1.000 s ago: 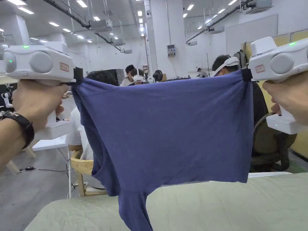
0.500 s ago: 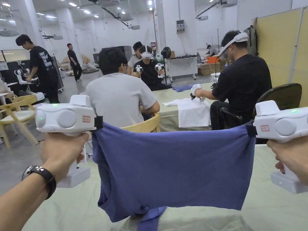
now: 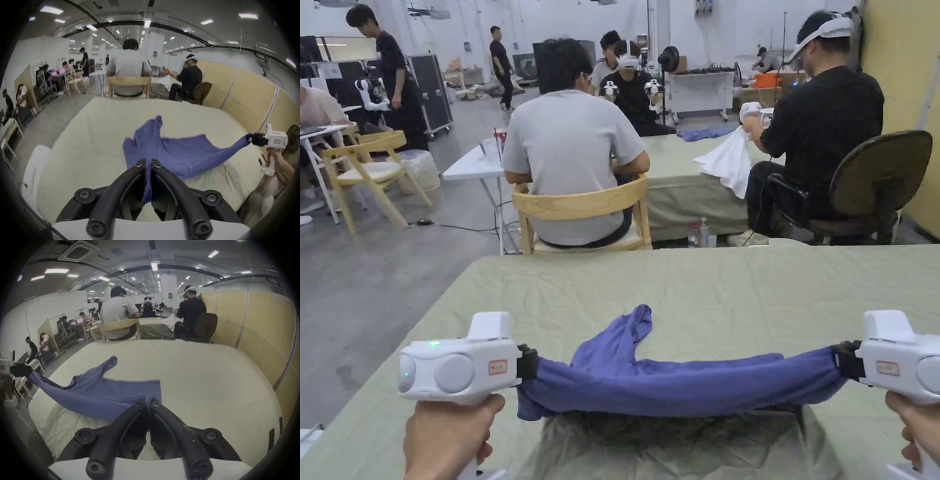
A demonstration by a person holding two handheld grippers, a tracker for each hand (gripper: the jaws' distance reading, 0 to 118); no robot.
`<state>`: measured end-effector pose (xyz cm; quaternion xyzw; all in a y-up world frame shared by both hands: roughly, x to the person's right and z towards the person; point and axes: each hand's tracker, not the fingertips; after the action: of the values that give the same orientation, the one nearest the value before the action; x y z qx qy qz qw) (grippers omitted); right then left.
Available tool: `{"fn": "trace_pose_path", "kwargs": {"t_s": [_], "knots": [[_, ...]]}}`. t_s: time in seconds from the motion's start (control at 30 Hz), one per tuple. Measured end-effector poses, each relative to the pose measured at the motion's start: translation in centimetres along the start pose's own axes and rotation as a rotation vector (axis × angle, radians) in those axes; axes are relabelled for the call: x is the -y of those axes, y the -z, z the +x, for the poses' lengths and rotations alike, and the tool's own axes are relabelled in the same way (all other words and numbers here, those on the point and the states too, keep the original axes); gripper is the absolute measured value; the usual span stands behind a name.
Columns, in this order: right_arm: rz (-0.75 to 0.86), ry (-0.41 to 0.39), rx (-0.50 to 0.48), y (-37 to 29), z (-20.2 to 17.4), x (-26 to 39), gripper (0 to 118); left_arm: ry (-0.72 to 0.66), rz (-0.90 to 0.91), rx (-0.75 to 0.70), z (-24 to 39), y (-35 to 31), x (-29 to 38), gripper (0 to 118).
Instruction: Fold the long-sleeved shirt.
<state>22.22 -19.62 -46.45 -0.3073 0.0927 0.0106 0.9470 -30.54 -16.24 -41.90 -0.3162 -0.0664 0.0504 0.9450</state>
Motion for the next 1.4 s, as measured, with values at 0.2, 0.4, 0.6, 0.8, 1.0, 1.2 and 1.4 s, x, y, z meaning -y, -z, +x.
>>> {"fn": "trace_pose_path", "kwargs": {"t_s": [0.2,0.4,0.6,0.8,1.0,1.2,1.4], "knots": [[-0.071,-0.005,-0.012,-2.8,-0.7,7.5,5,-0.053,-0.046,0.026,-0.3,-2.2,9.8,5],[-0.122,-0.009,-0.033,-3.5,0.5,11.8,5,-0.065,-0.107,0.034,-0.3,-4.0,15.3,4],[-0.183,-0.028,-0.051,-4.0,0.7,14.4,5,-0.046,-0.21,0.02,0.2,-3.8,19.5,4],[-0.221,-0.005,-0.054,-3.4,0.6,15.8,6,-0.072,-0.255,0.007,0.5,-2.0,21.2,12],[-0.319,-0.055,-0.014,-2.2,0.8,16.8,63,-0.068,-0.295,-0.071,1.0,-1.6,21.3,60],[-0.228,-0.027,0.003,-4.1,0.6,14.4,63,-0.12,-0.217,-0.049,1.1,-2.9,17.7,60],[-0.025,-0.037,0.013,-6.7,-1.5,8.8,63,0.0,-0.053,-0.095,2.5,-3.3,10.6,59]]}}
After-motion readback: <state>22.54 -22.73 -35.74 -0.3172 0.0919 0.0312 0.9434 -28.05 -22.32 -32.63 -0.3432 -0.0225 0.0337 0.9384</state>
